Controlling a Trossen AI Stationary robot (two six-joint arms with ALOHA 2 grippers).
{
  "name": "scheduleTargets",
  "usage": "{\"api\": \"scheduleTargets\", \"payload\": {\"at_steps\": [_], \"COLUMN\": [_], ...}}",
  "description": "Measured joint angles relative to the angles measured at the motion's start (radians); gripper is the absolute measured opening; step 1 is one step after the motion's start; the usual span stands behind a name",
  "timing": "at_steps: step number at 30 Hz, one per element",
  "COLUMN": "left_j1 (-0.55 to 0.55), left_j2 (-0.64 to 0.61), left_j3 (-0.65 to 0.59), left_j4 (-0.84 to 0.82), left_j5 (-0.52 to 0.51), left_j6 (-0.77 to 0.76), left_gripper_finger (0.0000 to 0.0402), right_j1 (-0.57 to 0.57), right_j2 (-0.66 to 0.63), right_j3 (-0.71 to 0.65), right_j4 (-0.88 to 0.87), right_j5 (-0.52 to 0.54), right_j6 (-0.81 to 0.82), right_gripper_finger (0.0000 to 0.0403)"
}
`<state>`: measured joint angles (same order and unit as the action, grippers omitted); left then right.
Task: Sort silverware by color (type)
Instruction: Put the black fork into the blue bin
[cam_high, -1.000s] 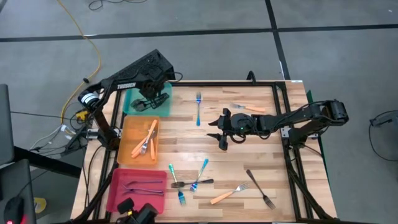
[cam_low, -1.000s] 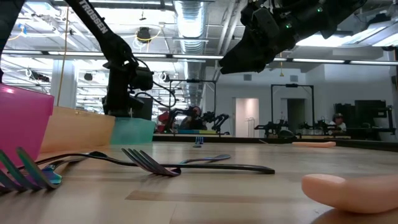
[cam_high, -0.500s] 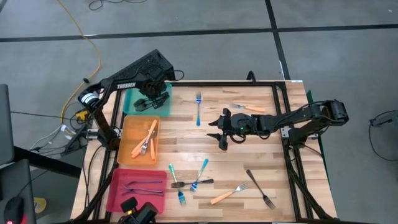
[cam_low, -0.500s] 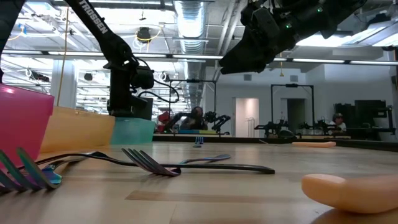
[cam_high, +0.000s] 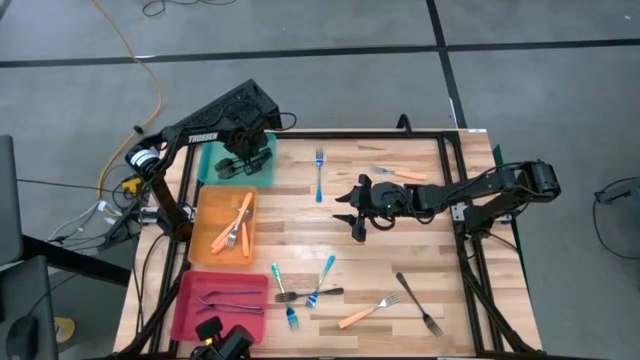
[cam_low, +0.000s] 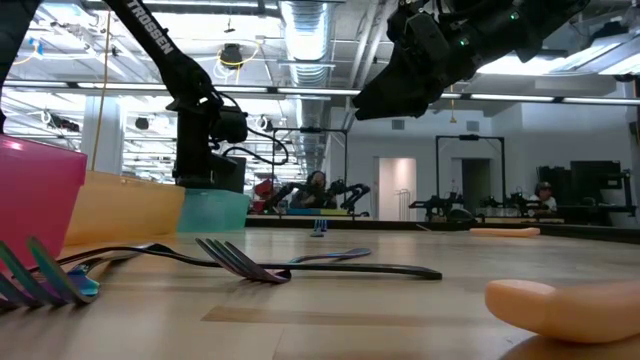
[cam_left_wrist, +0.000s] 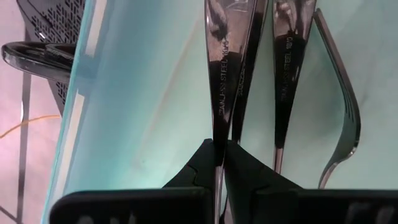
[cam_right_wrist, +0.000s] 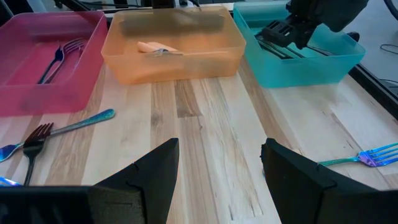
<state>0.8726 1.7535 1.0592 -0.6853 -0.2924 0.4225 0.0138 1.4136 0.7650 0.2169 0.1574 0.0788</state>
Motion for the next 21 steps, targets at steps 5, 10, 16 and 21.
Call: {"api": "scheduleTargets", "payload": {"at_steps": [5, 10, 16, 21], "left_j1": [0.0, 0.0, 0.003, 0.003], "left_j2": [0.0, 0.0, -0.001, -0.001], "left_j3": [0.0, 0.0, 0.0, 0.0], "left_j4": [-0.007, -0.006, -0.005, -0.005], "left_j5": [0.016, 0.031, 0.031, 0.029], "left_j6": [0.004, 0.002, -0.008, -0.024], "left_gripper_finger": [0.0, 0.0, 0.0, 0.0003], "right_j1": [-0.001, -0.001, -0.001, -0.001], "right_j2": [0.0, 0.0, 0.0, 0.0], "right_j3": [0.0, 0.0, 0.0, 0.0], "right_j4": [0.0, 0.0, 0.0, 0.0], "right_j5": [0.0, 0.0, 0.0, 0.0], "right_j6": [0.0, 0.0, 0.0, 0.0], "right_gripper_finger": [0.0249, 0.0249, 0.0249, 0.0249]}}
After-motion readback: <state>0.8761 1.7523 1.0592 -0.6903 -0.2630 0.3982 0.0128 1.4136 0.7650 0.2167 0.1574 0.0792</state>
